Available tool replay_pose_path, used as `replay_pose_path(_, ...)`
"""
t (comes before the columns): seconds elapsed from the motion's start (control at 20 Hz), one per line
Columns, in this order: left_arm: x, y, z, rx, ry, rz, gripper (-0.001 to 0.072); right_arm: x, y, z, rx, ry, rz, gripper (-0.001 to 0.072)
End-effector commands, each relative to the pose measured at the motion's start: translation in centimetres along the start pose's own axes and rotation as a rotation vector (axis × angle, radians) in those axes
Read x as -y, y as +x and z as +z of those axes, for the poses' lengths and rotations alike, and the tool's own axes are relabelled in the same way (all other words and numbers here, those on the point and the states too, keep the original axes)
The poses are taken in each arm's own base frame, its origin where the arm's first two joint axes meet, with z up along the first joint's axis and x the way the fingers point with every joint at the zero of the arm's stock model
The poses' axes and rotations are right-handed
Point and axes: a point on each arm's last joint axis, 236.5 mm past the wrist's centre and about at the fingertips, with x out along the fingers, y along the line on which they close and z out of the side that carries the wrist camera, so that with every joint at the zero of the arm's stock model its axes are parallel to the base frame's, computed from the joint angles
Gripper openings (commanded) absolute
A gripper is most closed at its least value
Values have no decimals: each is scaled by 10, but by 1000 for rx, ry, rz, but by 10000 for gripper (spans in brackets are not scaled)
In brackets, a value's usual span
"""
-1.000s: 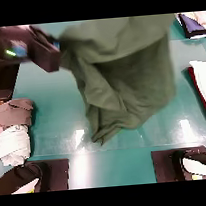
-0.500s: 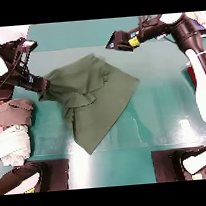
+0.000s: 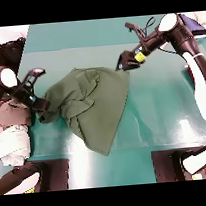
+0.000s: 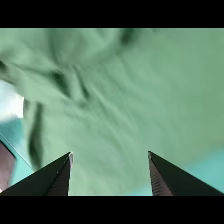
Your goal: Fold the shirts.
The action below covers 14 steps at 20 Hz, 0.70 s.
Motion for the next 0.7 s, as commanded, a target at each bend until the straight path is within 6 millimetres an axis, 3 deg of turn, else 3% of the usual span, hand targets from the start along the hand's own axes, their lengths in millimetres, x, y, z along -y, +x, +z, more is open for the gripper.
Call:
replay_pose_path(0.0,-2,22,-21,-76,17,5,26,33,11,-54,-130,60,-103,532)
replay_pose_path(0.25,-3,15,-1,26,8,12,26,55,56,-119,-122,230,-106,533)
replay_pose_path(0.4,-3,13,3,45,8,12,26,55,87,-149,-115,297,-74,532)
replay_pose_path(0.5,-2,13,6,58,0,11,26,47,108,-157,-106,326,-42,532)
replay_pose_path(0.65,-2,12,8,66,-15,9,26,35,129,-151,-41,325,-24,533)
